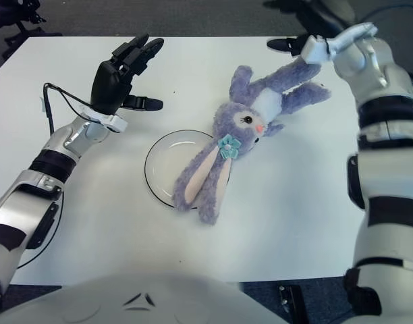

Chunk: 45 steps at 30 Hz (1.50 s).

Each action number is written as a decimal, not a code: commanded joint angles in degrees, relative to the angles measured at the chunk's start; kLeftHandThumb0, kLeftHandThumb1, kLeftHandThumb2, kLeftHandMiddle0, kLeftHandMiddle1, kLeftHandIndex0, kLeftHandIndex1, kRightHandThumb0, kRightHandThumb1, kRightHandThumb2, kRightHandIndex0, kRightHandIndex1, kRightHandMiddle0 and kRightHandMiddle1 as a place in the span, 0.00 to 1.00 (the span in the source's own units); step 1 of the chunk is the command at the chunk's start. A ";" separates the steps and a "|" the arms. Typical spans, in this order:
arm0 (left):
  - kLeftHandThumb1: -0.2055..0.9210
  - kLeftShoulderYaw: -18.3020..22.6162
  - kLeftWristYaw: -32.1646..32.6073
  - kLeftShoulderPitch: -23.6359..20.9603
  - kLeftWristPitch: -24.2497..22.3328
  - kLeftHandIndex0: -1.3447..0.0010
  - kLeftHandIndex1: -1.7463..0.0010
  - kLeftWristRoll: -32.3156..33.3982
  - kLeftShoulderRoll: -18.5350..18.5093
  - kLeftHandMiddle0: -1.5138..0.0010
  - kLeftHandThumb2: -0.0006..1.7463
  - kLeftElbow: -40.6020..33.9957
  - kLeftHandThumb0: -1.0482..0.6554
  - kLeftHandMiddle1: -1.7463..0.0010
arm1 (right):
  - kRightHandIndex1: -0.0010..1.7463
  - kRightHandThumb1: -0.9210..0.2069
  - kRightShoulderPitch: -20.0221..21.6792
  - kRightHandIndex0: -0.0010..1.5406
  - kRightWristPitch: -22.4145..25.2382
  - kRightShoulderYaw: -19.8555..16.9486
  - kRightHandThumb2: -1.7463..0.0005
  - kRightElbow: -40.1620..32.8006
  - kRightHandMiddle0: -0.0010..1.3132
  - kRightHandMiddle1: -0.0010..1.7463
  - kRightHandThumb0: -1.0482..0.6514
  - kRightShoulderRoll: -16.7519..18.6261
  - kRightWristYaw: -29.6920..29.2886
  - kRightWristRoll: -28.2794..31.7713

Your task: Put the doll into the plate.

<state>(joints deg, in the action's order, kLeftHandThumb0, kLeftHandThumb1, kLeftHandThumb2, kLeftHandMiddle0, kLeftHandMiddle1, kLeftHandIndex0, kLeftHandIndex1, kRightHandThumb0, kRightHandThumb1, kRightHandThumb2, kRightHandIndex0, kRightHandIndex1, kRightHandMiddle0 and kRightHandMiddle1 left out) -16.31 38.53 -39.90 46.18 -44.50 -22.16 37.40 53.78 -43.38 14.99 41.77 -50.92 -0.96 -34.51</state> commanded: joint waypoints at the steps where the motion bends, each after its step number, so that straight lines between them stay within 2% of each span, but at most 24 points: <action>1: 1.00 -0.11 0.17 -0.95 0.20 0.73 0.83 0.34 -0.26 0.65 0.18 1.14 0.44 1.00 | 0.00 0.00 -4.85 0.34 -3.70 -2.59 0.64 -3.85 0.37 0.06 0.30 -3.62 3.62 4.51; 7: 1.00 0.08 -0.01 -1.21 0.15 0.73 0.83 0.53 -0.23 0.65 0.18 1.96 0.44 1.00 | 0.00 0.00 -8.50 0.35 -7.42 -4.93 0.66 -5.37 0.38 0.06 0.31 -4.86 3.28 5.46; 14: 1.00 0.04 0.04 -1.29 0.22 0.73 0.83 0.58 -0.28 0.65 0.18 2.13 0.44 1.00 | 0.00 0.00 -9.02 0.35 -8.08 -6.11 0.67 -5.59 0.38 0.06 0.31 -4.53 3.75 5.13; 17: 1.00 0.13 -0.42 -1.62 -0.22 0.73 0.82 0.96 -0.10 0.65 0.18 2.93 0.43 1.00 | 0.01 0.00 -12.98 0.37 -12.08 -7.03 0.70 -4.38 0.38 0.06 0.33 -4.66 0.01 4.33; 22: 1.00 0.04 -0.50 -1.91 -0.27 0.73 0.82 1.13 -0.04 0.65 0.18 3.43 0.43 1.00 | 0.01 0.00 -14.22 0.37 -13.78 -7.40 0.73 -3.49 0.37 0.05 0.34 -4.70 -0.68 3.74; 30: 1.00 -0.13 -0.54 -2.04 -0.30 0.73 0.81 1.34 -0.06 0.65 0.18 3.66 0.43 1.00 | 0.01 0.00 -14.57 0.37 -14.30 -7.38 0.74 -3.46 0.37 0.04 0.34 -4.81 0.58 3.71; 37: 1.00 -0.12 -0.85 -2.12 -0.32 0.73 0.81 1.57 0.00 0.65 0.17 3.86 0.43 1.00 | 0.00 0.00 -15.79 0.30 -12.59 -7.14 0.73 -5.61 0.34 0.02 0.25 -5.29 4.63 4.19; 43: 1.00 -0.08 -0.94 -2.12 -0.31 0.73 0.80 1.59 0.01 0.65 0.17 3.85 0.43 1.00 | 0.00 0.00 -16.10 0.29 -12.25 -7.66 0.72 -6.13 0.33 0.02 0.24 -5.11 5.42 4.41; 44: 1.00 -0.10 -1.13 -2.02 -0.37 0.73 0.80 1.69 0.09 0.65 0.17 3.77 0.43 1.00 | 0.00 0.00 -16.38 0.29 -11.71 -7.08 0.72 -7.14 0.33 0.02 0.24 -5.30 7.41 4.98; 45: 1.00 -0.11 -1.27 -1.95 -0.43 0.73 0.80 1.76 0.16 0.65 0.17 3.70 0.43 1.00 | 0.00 0.00 -16.60 0.24 -11.30 -6.66 0.70 -7.90 0.32 0.02 0.19 -5.45 8.91 5.42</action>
<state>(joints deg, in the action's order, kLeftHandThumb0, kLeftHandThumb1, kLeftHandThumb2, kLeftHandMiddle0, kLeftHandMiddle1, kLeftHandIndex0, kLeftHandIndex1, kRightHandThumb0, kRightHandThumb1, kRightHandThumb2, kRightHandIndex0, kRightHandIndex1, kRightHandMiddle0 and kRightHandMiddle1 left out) -16.30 37.86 -40.88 45.98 -43.28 -21.95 40.99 38.19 -55.53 8.14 35.77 -55.41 4.88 -30.15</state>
